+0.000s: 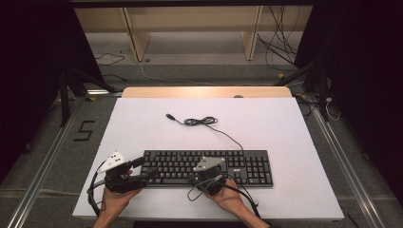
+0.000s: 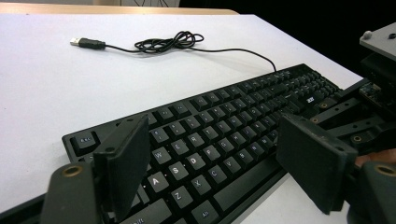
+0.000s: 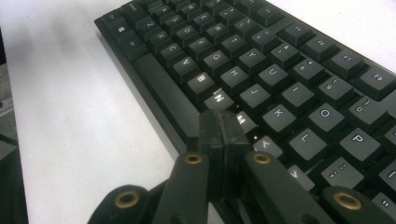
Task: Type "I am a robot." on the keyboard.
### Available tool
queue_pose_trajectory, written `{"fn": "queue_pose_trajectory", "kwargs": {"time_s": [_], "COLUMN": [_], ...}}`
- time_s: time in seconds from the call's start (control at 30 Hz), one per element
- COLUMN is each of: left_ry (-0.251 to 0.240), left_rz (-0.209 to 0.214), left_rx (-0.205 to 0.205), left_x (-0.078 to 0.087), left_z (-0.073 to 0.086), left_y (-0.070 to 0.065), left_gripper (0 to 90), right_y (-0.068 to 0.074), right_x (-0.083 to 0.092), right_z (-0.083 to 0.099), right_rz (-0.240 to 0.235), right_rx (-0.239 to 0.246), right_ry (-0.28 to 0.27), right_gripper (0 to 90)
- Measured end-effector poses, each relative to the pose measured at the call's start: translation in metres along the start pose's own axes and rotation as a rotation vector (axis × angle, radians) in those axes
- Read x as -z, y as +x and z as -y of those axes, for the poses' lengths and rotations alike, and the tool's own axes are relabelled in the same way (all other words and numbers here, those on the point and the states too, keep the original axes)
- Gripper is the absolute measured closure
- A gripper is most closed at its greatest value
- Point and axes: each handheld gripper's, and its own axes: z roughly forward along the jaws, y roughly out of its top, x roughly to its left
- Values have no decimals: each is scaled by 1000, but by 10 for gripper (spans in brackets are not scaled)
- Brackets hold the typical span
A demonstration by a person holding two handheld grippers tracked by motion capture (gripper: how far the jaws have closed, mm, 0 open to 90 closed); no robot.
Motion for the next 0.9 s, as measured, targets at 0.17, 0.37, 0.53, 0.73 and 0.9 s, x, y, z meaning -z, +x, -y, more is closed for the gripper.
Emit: {"fn": "queue_pose_trajectory", "kwargs": {"time_s": [0.17, 0.37, 0.53, 0.73, 0.9], "left_ry": [4, 3, 7, 18, 29], "left_rz": [-5, -13, -20, -28, -35], "left_rx": [2, 7, 5, 7, 12], "left_x": [0, 0, 0, -2, -4], "left_z": [0, 0, 0, 1, 1], "left_y": [1, 3, 3, 4, 6], "left_gripper": [255, 255, 255, 256, 258], "right_y": [0, -5, -10, -16, -20], "right_x": [1, 11, 26, 38, 46], "right_z": [-1, -4, -9, -8, -7], "right_rz": [1, -10, -16, -5, -1], "right_rx": [-13, -40, -67, -91, -119], "right_ry": [-1, -69, -130, -169, -186], "right_gripper": [900, 900, 873, 726, 485]}}
